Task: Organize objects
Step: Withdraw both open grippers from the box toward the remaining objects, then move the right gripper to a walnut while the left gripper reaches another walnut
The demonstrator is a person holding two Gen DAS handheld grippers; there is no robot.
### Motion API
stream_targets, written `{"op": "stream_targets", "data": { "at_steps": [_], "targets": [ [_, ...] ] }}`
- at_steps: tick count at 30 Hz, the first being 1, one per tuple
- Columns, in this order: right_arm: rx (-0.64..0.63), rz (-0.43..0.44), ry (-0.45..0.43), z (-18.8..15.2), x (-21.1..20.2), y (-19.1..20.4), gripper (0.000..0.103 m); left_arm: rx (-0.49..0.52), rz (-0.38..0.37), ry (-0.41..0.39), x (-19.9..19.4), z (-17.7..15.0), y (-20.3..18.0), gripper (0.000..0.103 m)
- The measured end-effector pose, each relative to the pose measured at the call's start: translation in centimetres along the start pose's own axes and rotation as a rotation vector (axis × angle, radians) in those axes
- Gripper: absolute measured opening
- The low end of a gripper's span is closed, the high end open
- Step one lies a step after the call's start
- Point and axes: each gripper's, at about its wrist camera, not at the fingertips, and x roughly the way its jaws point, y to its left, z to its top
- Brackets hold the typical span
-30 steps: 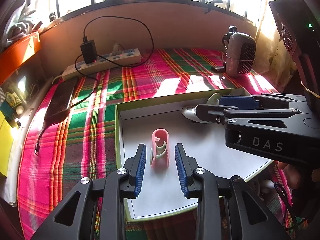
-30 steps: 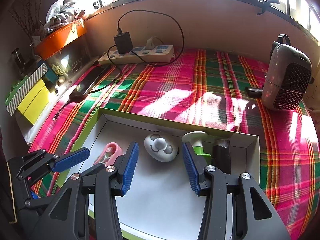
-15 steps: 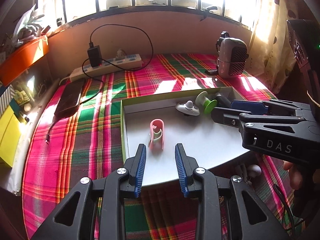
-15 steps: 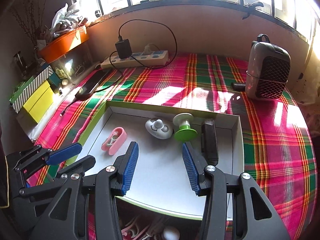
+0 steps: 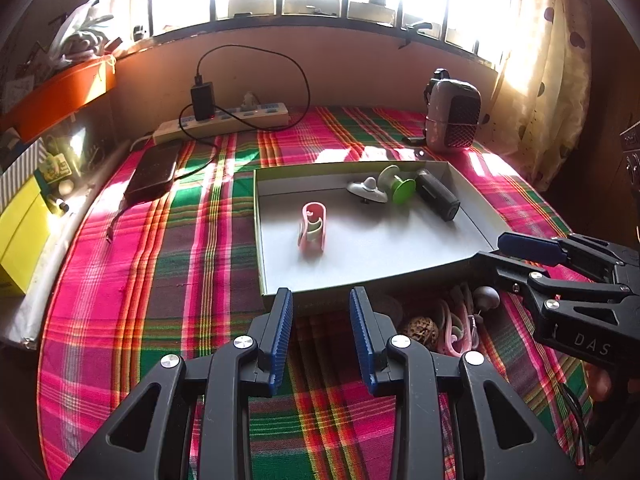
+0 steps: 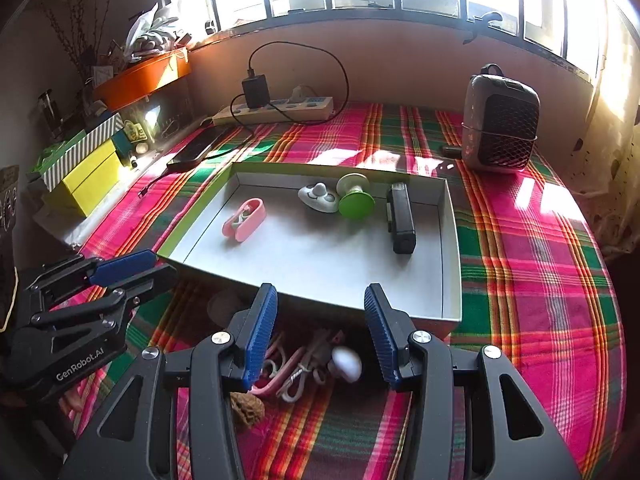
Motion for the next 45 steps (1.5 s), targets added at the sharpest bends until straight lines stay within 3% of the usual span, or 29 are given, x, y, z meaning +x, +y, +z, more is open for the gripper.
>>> {"op": "stream_targets", "data": {
  "at_steps": [4,14,33,36,45],
  "targets": [
    [-0.027,-0.024,-0.009,-1.9,-1.0,1.1,0.047,-0.016,-0.006,0.004,-0.4,-0.9,0.4,0.028],
    [-0.081,0.026,-0.001,-4.9,-1.5,3.7,0.047,-0.04,-0.021,0.018,-1.0,-2.7,0.6,0.028],
    [-0.077,0.0,0.044,-6.3,0.2,4.5,0.047,-0.034,-0.059,0.053,-1.1,-3.9,0.0,0.028],
    [-0.073,0.008,0.045,-6.4,0.2,4.3,0.037,-0.036,-0.073,0.059,-0.9,-3.9,-0.2,0.028],
    [-0.073,0.014,0.041,-6.7,-0.1,3.9,0.031,-0.019,-0.106,0.077,-0.4,-3.6,-1.3,0.028]
  ]
}}
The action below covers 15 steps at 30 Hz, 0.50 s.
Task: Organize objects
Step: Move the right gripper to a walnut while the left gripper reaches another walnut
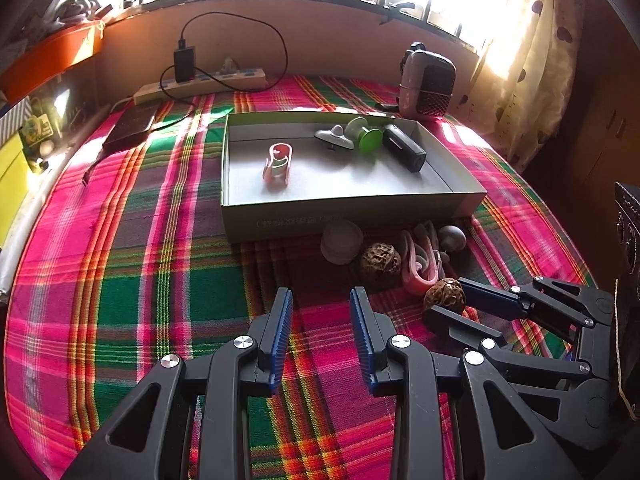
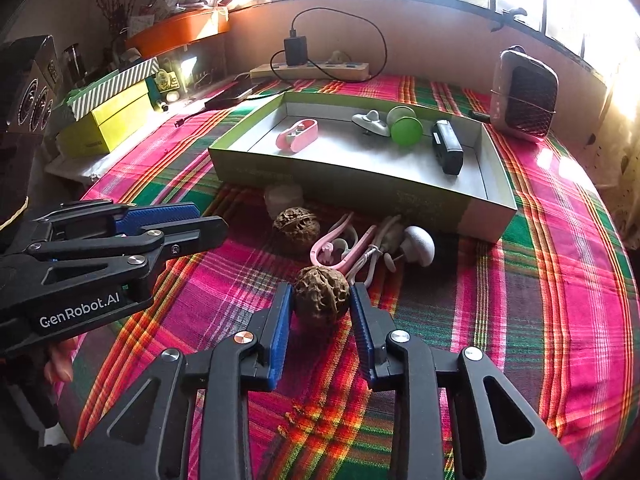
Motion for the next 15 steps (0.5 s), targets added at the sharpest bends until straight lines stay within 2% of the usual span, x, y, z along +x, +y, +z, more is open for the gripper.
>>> {"op": "stream_targets", "data": {
  "at_steps": [6,15],
  "targets": [
    [0.021,-0.004,-0.003,-0.3,-0.6,-1.2,0.031,-0.002,-0.056,0.006,0.5,0.6,-0.8,0.029],
    [0.068,-0.033,-0.017,-0.9,-1.8,-3.7,0.031,0.011,-0.058,0.031,2.0,1.4,-2.2,0.033]
  ]
}}
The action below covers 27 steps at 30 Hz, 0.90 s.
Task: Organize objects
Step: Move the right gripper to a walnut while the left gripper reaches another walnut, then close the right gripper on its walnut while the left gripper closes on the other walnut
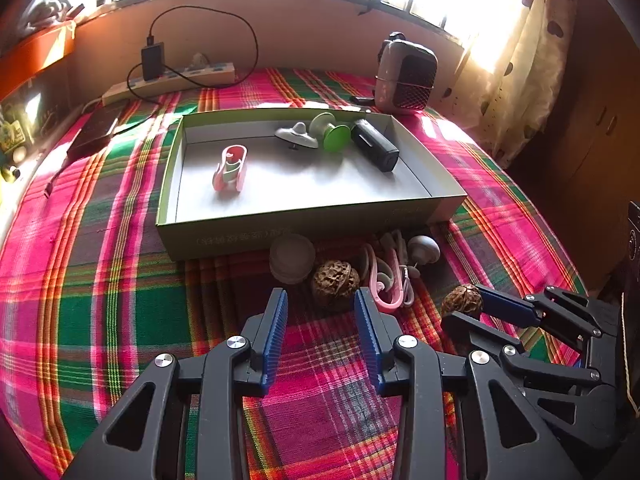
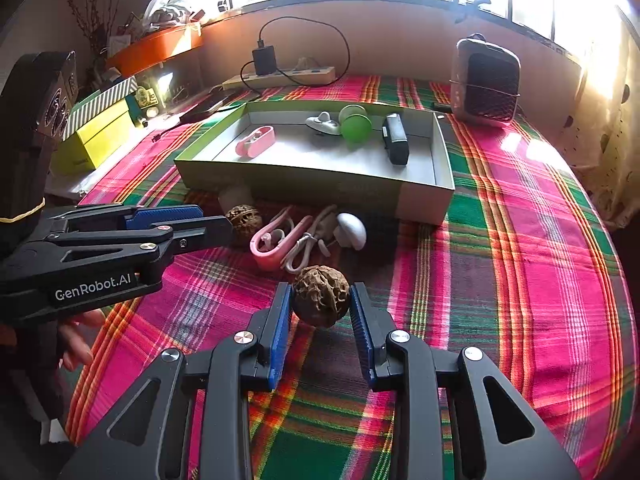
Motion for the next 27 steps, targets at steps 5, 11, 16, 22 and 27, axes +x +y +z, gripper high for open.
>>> {"op": "stream_targets", "data": {
  "at_steps": [5,11,16,22,27],
  "targets": [
    [0.023,-0.02,-0.004,-0.2,-0.3,-1.2,0.031,0.001,0.026,0.013,0.8,0.4,-0.3,0.034],
    [0.035,-0.028,-0.007,-0.2,-0.4,-1.8,0.031,0.002,0.039,0.022,1.3,0.8,-0.7,0.034],
    [0.043,-0.029,-0.005,-0.2,-0.3,-2.2,0.031,-0.015,0.037,0.039,1.9,0.9,-0.6,0.034],
    [0.045,-0.029,0.002,-0.1,0.1,-2.6,0.031,-0.021,0.045,0.039,2.2,0.8,-0.6,0.034],
    [0.045,-0.025,0.004,-0.1,0.3,-2.6,0.031,-0.024,0.046,0.038,2.2,0.9,-0.6,0.034]
  ]
}}
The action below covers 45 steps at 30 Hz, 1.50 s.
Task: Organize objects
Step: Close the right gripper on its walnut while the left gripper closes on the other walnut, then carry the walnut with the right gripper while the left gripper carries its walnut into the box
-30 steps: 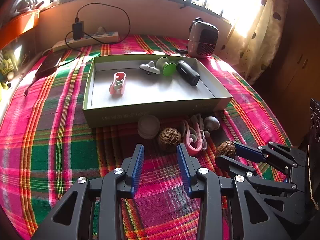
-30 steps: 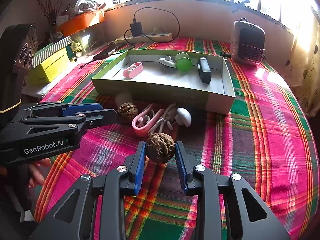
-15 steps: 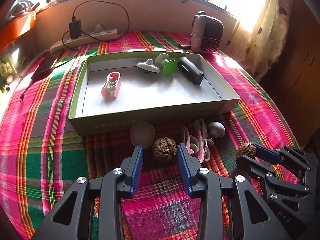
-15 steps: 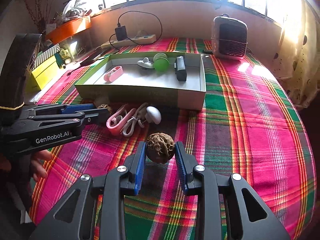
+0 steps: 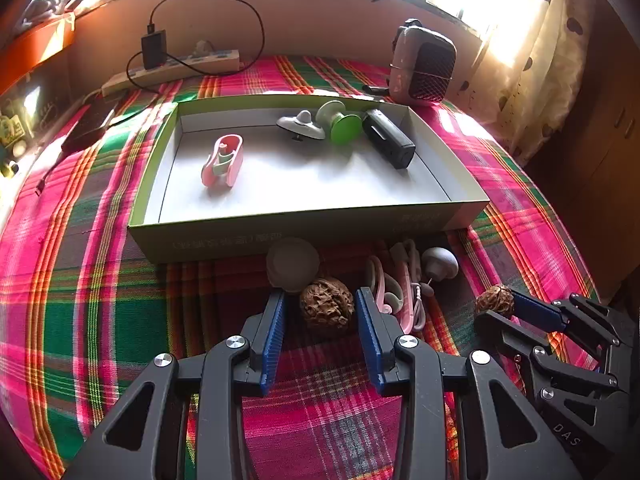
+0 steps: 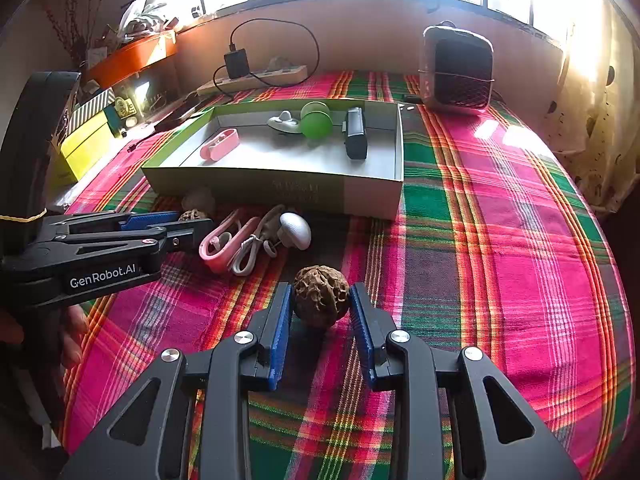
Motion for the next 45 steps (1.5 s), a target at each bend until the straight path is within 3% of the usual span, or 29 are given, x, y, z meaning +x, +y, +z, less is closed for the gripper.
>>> {"op": "stream_targets", "data": {
  "at_steps": [9,31,45],
  "targets": [
    [-0.002,-0.004,0.005,0.0,0.1,0.1,0.031,-0.007,0.006,-0.004,-0.1,0.0,0.3,0.027],
    [-0.004,-0.009,0.006,-0.1,0.1,0.2,0.031,-0.008,0.009,-0.007,-0.2,-0.1,0.4,0.027],
    [-0.015,0.017,-0.037,1.4,-1.1,0.6,0.031,0.026,0.04,-0.083,-3.3,0.8,0.2,0.027]
  ]
}}
